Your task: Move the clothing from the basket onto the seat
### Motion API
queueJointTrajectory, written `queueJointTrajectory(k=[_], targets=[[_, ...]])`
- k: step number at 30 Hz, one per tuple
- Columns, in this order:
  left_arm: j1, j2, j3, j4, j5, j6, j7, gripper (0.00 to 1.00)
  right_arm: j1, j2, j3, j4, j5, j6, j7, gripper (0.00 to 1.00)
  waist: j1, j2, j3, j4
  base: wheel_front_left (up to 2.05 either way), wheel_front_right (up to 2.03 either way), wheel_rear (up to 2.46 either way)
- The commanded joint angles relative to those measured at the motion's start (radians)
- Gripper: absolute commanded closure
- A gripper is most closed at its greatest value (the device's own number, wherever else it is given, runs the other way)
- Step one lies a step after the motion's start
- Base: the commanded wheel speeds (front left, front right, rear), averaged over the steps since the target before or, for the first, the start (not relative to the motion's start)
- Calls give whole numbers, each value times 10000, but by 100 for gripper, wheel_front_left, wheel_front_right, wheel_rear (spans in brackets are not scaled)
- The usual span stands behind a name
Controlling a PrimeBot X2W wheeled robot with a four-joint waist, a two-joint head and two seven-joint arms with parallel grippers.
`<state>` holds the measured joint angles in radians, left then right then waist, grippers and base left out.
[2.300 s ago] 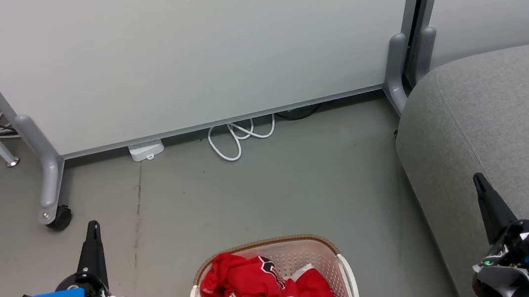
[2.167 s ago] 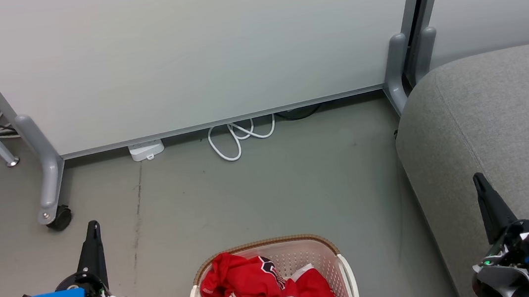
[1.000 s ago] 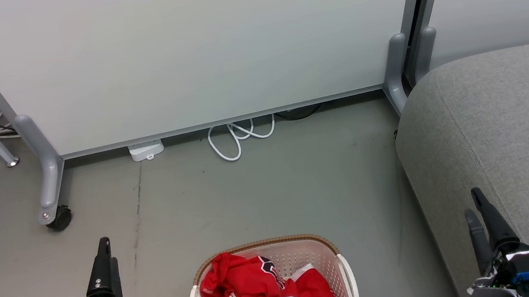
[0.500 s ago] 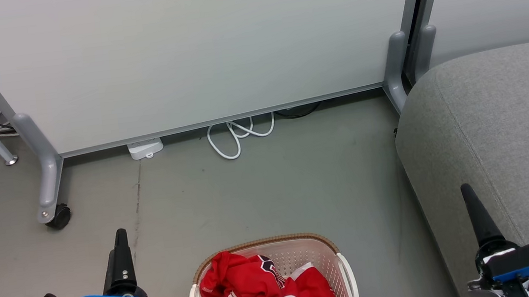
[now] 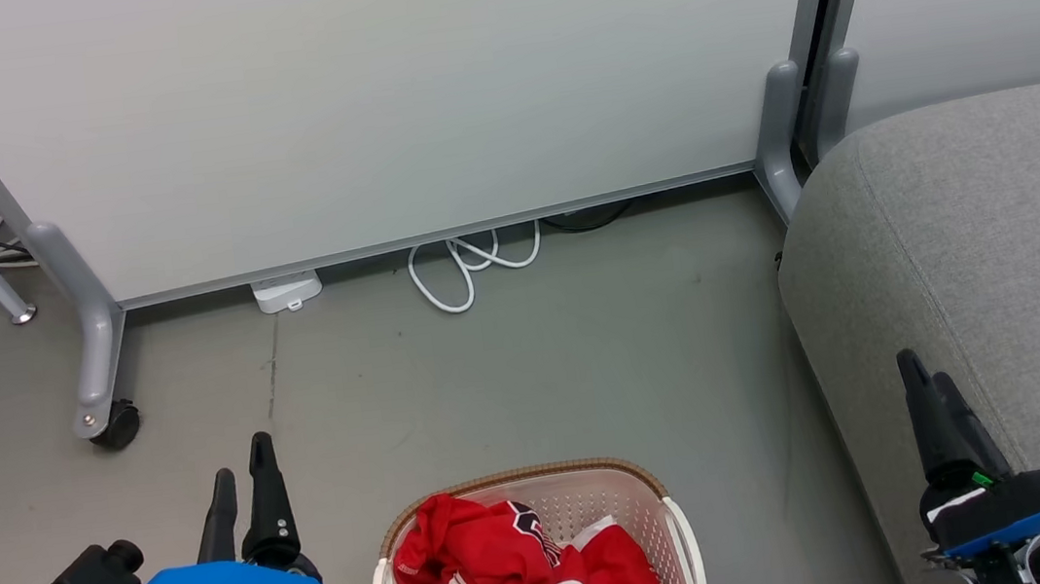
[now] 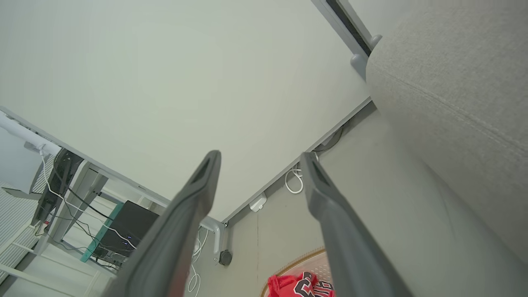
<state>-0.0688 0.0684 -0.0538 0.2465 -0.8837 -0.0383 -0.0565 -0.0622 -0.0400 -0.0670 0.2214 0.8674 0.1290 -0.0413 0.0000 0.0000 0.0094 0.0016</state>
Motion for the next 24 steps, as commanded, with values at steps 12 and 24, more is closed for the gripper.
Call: queueJointTrajectory(k=[12,24], targets=[[-379,205,-524,16,1904,184,-478,0,-55,-86,108,-301,-1947,16,-327,0,0,0,-19,14,0,0,0],[-425,292,-874,-19,3272,232,-829,0,-17,-97,135,-416,-3393,18,-613,0,0,0,-20,17,0,0,0]])
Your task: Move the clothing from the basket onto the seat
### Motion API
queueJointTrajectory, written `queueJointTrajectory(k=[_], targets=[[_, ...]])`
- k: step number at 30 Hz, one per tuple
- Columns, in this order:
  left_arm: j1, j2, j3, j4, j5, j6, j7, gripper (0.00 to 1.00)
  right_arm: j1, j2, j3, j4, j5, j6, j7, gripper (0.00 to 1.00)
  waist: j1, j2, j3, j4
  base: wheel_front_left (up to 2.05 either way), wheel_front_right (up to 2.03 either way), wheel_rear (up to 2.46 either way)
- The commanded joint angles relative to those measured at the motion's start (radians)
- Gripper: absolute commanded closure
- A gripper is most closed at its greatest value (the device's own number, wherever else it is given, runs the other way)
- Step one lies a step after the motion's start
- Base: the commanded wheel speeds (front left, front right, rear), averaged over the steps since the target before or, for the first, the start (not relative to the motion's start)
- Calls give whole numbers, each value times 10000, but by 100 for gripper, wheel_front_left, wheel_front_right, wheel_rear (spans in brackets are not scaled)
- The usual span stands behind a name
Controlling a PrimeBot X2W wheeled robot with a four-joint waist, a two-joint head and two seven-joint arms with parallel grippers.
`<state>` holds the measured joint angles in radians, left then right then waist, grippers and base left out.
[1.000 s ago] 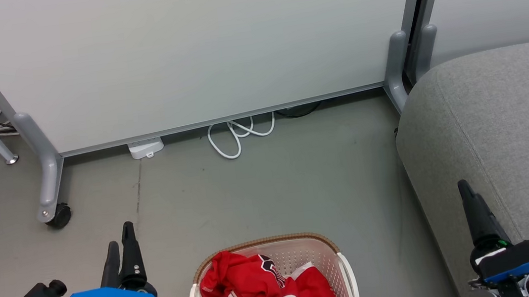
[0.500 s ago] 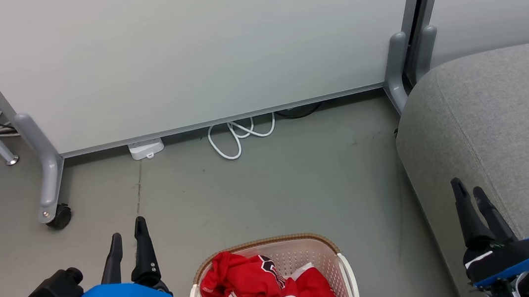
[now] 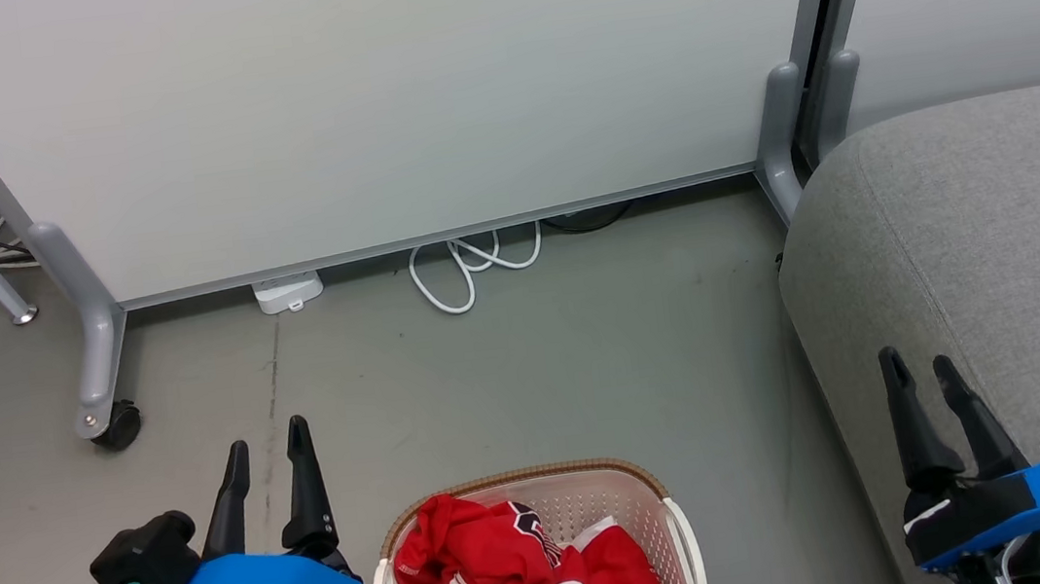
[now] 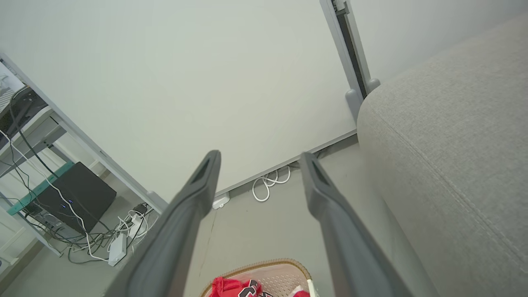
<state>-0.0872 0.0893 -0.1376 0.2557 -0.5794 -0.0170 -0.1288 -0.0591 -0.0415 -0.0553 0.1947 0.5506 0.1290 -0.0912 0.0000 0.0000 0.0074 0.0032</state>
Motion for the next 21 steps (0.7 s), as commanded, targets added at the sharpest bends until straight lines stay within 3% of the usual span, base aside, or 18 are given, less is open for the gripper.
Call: queueJointTrajectory(k=[1,21], targets=[[-246,86,-59,-104,322,11,-124,0,-42,-83,17,-158,-327,19,-122,0,0,0,0,1,0,0,0],[-279,-54,-229,170,1738,-388,-613,0,171,-98,-222,-555,-2314,22,-218,0,0,0,-45,-21,0,0,0]])
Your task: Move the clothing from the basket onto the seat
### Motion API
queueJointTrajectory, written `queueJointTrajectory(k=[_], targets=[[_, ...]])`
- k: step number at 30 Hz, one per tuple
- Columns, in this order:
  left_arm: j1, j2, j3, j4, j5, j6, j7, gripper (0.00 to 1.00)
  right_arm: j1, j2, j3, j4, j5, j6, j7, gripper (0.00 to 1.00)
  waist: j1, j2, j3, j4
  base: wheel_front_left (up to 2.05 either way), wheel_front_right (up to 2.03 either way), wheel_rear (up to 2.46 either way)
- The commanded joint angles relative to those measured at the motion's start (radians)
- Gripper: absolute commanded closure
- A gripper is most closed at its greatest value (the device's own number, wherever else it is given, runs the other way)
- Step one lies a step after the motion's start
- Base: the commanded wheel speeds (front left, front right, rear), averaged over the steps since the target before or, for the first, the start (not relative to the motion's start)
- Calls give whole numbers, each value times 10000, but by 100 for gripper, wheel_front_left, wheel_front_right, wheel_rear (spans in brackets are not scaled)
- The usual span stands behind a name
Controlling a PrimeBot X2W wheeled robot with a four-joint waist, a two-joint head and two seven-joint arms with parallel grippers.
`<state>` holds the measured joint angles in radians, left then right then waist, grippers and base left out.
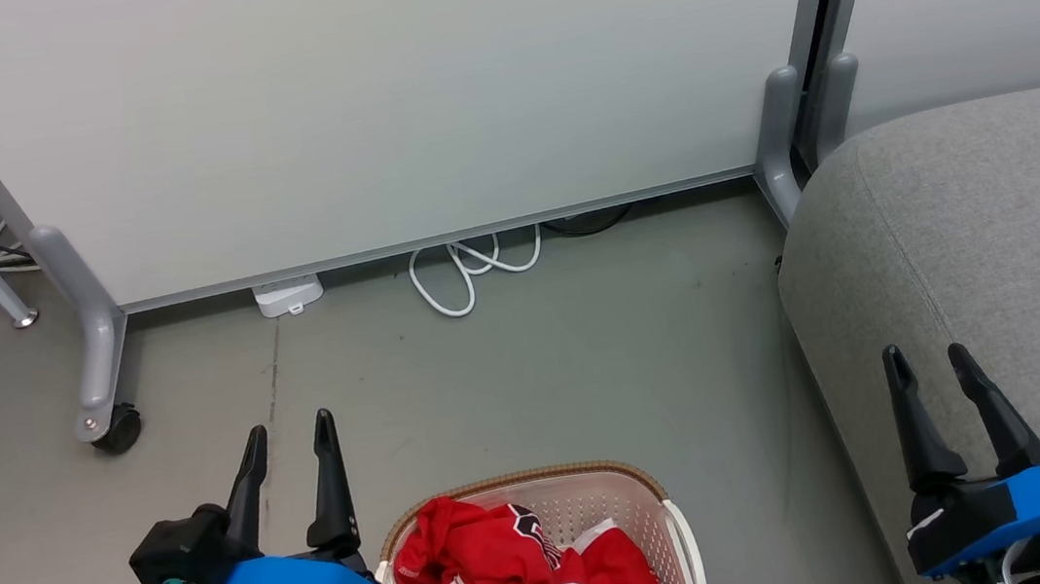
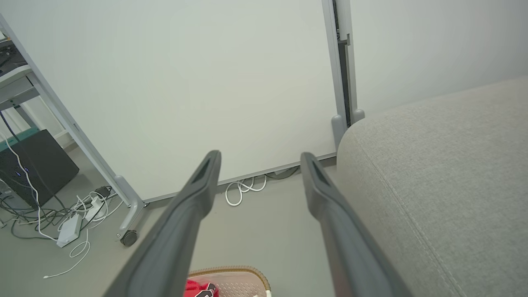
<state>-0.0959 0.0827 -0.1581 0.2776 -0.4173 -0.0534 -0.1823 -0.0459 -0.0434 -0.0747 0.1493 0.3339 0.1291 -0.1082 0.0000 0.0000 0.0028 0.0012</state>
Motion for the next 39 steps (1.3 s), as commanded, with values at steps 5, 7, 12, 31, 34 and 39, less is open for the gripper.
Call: queueJointTrajectory(k=[5,7,12,31,34,39], targets=[[-193,-59,39,117,530,-62,-198,0,54,-82,-60,-158,-679,20,-117,0,0,0,0,-17,0,0,0],[-192,-72,59,167,573,-63,-224,0,60,-82,-67,-170,-781,20,-129,0,0,0,-1,-21,0,0,0],[-227,-137,96,334,813,-143,-342,0,136,-83,-149,-308,-1246,21,-103,0,0,0,-7,-38,0,0,0],[-349,-291,174,709,1920,-303,-694,0,205,-90,-170,-409,-2649,24,-331,0,0,0,-31,-43,0,0,0],[-356,-296,160,750,2125,-318,-758,0,196,-92,-145,-414,-2852,23,-362,0,0,0,-40,-43,0,0,0],[-372,-304,140,805,2468,-338,-839,0,277,-95,-126,-499,-3178,16,-402,0,0,0,-53,-56,0,0,0]])
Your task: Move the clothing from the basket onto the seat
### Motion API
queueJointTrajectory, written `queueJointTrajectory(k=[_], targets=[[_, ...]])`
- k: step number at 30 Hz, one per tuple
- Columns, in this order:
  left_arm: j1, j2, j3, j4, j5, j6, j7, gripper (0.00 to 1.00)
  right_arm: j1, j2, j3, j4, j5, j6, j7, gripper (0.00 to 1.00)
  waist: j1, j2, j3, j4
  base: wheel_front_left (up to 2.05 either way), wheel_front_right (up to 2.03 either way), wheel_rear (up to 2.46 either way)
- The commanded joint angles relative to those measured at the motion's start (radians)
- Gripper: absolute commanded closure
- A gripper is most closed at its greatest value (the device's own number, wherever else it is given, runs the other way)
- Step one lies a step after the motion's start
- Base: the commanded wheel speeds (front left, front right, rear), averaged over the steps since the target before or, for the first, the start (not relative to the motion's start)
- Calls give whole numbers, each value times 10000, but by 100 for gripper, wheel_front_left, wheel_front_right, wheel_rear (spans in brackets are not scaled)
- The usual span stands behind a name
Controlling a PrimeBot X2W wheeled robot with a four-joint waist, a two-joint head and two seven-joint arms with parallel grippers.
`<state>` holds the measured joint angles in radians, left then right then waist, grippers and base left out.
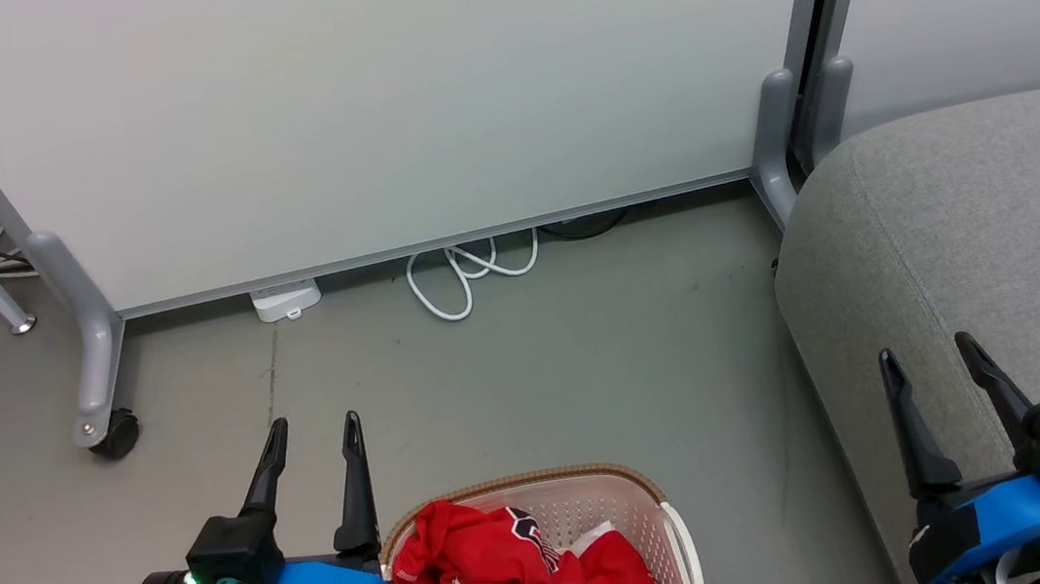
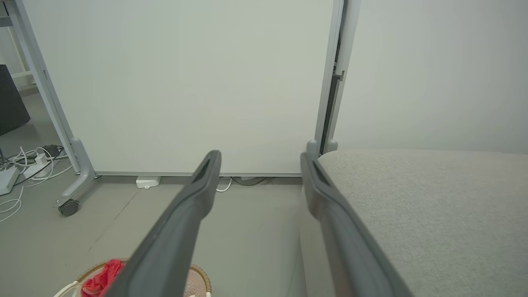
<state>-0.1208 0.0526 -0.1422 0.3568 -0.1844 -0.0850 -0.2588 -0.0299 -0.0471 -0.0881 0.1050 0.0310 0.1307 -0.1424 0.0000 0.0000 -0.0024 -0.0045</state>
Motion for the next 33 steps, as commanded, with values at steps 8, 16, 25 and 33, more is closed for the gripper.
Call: queueJointTrajectory(k=[8,16,25,33], targets=[[35,-16,9,-92,133,-7,-79,0,175,-55,16,-155,-114,1,-10,0,0,0,-19,7,0,0,0],[126,-23,-22,-53,107,23,-79,0,140,-53,94,-174,-68,1,-9,0,0,0,36,-78,0,0,0],[-164,8,42,484,178,204,-69,0,-331,-53,713,-248,-42,1,-104,0,0,0,958,-974,0,0,0],[-935,129,117,1961,85,233,25,0,-954,-47,911,-119,74,1,-404,0,0,0,2373,-1825,0,0,0]])
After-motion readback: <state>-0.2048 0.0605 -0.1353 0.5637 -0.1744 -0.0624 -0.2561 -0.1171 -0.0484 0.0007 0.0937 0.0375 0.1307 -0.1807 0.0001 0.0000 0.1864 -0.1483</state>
